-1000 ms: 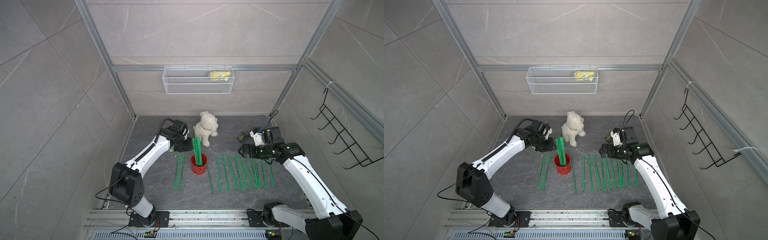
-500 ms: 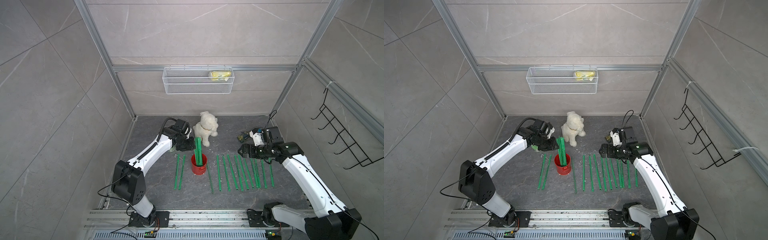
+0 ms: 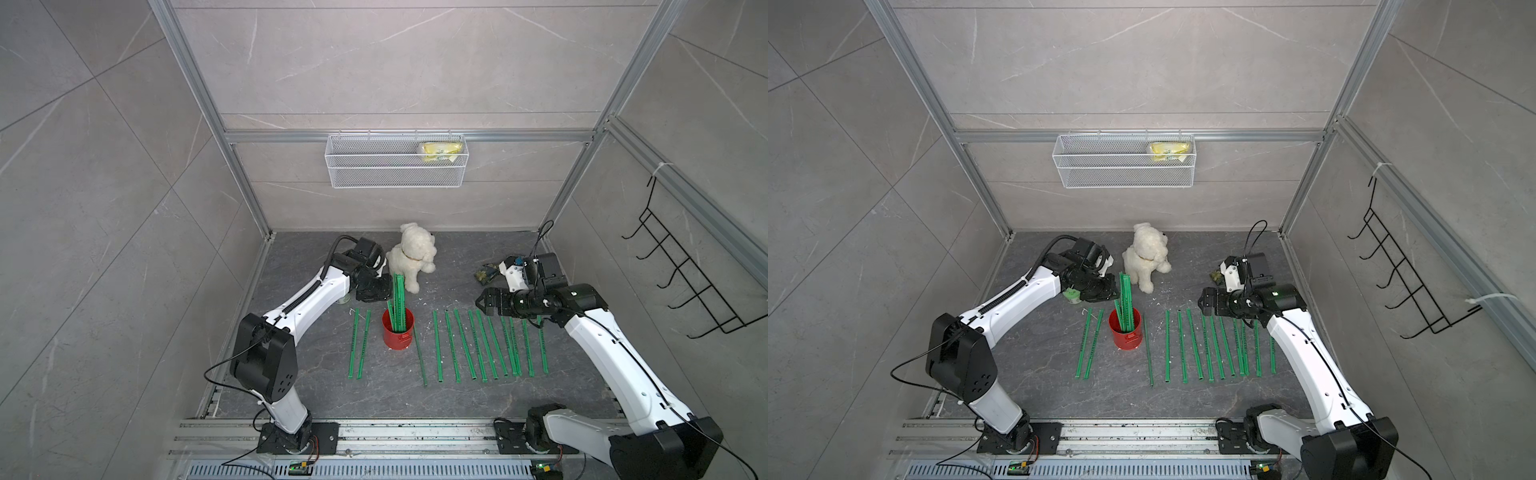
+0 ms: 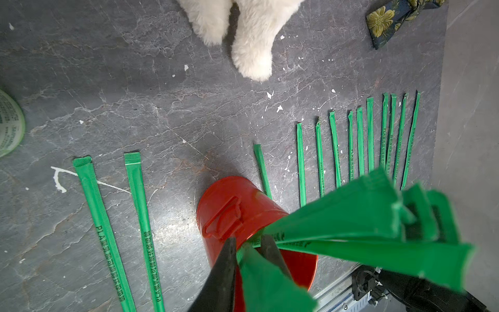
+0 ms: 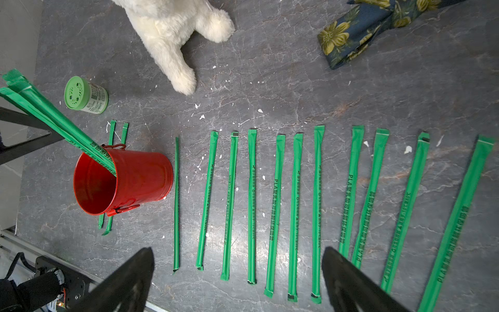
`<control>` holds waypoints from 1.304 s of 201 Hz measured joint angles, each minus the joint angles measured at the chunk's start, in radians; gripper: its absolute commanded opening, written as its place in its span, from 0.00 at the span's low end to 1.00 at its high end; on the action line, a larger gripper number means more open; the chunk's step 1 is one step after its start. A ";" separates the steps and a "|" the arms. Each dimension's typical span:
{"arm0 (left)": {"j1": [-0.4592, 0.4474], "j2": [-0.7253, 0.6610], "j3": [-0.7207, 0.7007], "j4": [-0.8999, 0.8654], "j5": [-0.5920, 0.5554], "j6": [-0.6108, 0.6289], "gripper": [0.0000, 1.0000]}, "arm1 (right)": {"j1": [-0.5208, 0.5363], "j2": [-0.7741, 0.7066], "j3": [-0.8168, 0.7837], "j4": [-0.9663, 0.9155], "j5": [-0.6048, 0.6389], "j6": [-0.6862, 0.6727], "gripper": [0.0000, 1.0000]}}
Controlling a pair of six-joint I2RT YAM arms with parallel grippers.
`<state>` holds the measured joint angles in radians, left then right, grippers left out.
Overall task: Take the straws out of the storage container
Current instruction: Pick up the straw from the container.
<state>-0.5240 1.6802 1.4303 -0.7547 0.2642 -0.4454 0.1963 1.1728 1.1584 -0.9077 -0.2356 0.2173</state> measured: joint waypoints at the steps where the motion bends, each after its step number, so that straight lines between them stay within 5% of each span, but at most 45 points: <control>1: 0.000 0.000 0.000 0.000 0.000 0.000 0.20 | 0.000 0.000 0.000 0.000 0.000 0.000 1.00; 70: -0.006 0.000 0.010 -0.008 -0.001 0.001 0.10 | 0.000 0.000 0.000 0.000 0.000 0.000 1.00; 262: -0.095 0.059 0.226 -0.255 -0.154 0.103 0.08 | 0.001 0.000 0.000 0.000 0.000 0.000 1.00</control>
<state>-0.6186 1.7390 1.6562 -1.0096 0.1101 -0.3420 0.1974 1.1725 1.1584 -0.9073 -0.2359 0.2176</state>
